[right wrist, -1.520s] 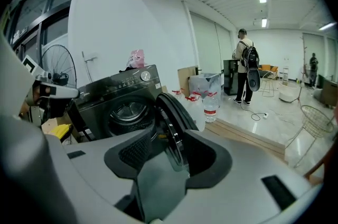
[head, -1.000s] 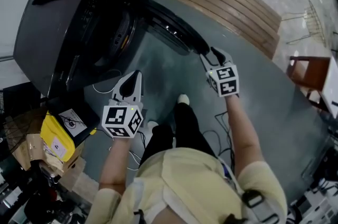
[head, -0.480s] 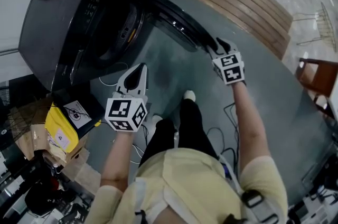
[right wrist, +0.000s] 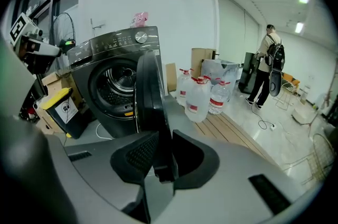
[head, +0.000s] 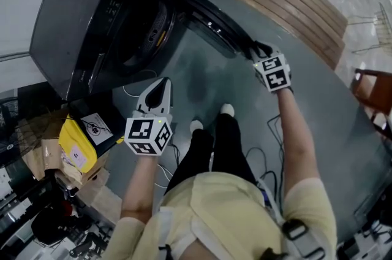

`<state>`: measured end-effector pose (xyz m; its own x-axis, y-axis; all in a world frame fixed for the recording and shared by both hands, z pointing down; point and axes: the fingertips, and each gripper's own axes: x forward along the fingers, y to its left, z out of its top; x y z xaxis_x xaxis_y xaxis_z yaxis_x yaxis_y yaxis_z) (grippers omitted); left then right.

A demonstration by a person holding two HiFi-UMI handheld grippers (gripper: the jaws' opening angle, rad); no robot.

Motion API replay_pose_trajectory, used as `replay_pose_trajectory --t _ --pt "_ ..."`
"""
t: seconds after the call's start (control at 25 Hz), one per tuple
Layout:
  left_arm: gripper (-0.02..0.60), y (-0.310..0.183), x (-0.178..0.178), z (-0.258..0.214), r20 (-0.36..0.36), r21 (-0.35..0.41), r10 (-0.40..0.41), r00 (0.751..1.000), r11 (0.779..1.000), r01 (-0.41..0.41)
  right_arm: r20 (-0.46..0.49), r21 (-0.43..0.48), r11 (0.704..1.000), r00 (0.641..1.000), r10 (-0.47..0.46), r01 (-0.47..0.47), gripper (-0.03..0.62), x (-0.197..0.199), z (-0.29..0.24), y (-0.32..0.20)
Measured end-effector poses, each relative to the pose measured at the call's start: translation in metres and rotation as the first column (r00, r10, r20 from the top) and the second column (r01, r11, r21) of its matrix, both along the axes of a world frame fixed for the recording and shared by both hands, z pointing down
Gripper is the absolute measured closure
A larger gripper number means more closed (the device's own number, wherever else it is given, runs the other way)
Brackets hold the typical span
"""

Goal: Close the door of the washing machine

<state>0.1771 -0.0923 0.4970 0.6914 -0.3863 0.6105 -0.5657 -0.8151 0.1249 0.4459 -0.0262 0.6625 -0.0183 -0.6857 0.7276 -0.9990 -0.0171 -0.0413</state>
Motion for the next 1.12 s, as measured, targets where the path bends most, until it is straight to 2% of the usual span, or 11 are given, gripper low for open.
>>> replay_pose_trajectory --t 0.24,0.56,1.12 --pt "0.578 -0.001 -0.018 -0.001 -0.012 0.007 -0.036 0.999 0.999 0.036 -0.023 -0.014 1.0 1.0 -0.009 0.008 0.53 -0.007 0.0 0.001" --pt "0.578 0.009 -0.049 0.007 -0.023 -0.008 -0.065 0.998 0.998 0.065 -0.028 -0.04 0.999 1.0 0.001 -0.002 0.537 -0.041 0.003 0.008" --pt "0.578 0.004 -0.132 0.025 -0.05 -0.066 -0.162 0.986 0.985 0.159 0.034 -0.077 0.996 0.998 0.043 -0.041 0.54 -0.144 0.006 0.011"
